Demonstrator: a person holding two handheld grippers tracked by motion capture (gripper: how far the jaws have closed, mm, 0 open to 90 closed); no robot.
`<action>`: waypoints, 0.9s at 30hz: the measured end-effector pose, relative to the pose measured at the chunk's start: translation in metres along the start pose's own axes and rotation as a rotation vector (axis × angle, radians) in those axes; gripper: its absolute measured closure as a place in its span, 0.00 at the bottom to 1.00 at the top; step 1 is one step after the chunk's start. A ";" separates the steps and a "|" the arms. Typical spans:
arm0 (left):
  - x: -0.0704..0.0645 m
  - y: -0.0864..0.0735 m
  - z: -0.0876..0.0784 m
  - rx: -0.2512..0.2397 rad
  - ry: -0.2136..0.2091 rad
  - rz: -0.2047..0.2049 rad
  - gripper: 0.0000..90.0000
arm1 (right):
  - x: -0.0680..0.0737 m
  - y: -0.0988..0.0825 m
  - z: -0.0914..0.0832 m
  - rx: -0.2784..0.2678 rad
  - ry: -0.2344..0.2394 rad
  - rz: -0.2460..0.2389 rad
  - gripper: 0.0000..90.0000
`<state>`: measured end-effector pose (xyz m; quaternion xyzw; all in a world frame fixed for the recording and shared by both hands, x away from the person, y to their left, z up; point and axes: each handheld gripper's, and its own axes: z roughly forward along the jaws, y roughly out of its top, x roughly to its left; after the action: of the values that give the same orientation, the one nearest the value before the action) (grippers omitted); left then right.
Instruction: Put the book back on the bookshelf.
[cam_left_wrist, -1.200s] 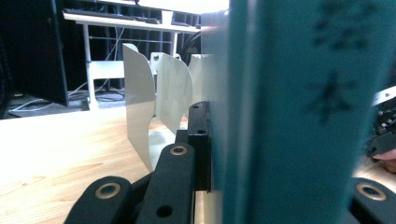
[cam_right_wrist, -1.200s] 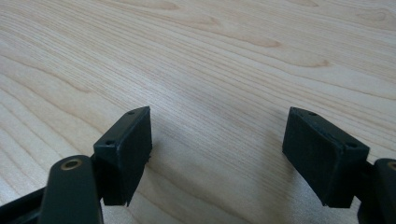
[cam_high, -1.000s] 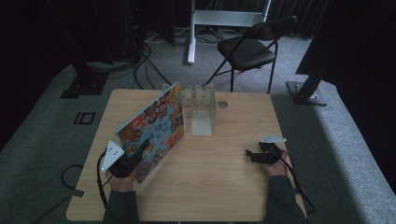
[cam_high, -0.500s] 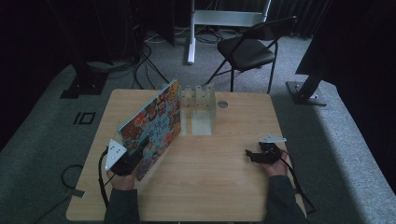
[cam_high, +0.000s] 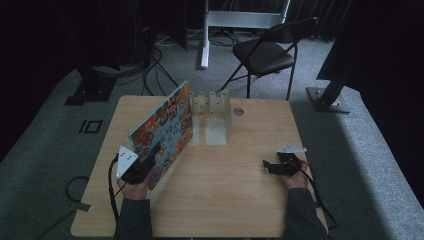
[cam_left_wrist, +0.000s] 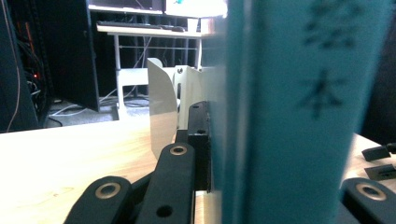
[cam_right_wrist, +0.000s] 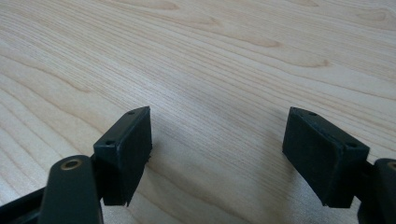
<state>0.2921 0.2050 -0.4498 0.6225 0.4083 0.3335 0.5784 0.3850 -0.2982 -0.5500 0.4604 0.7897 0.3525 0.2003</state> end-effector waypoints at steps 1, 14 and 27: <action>0.000 0.000 0.000 -0.002 0.002 -0.003 0.90 | 0.000 0.000 0.000 0.000 0.000 0.000 0.26; -0.003 0.004 0.008 -0.007 0.033 0.014 0.90 | 0.000 0.000 0.000 0.000 0.000 -0.001 0.26; -0.004 0.004 0.015 0.003 0.051 0.030 0.90 | 0.000 0.000 0.000 0.000 0.000 -0.001 0.26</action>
<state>0.3041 0.1947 -0.4476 0.6208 0.4140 0.3571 0.5618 0.3850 -0.2983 -0.5501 0.4601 0.7898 0.3524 0.2008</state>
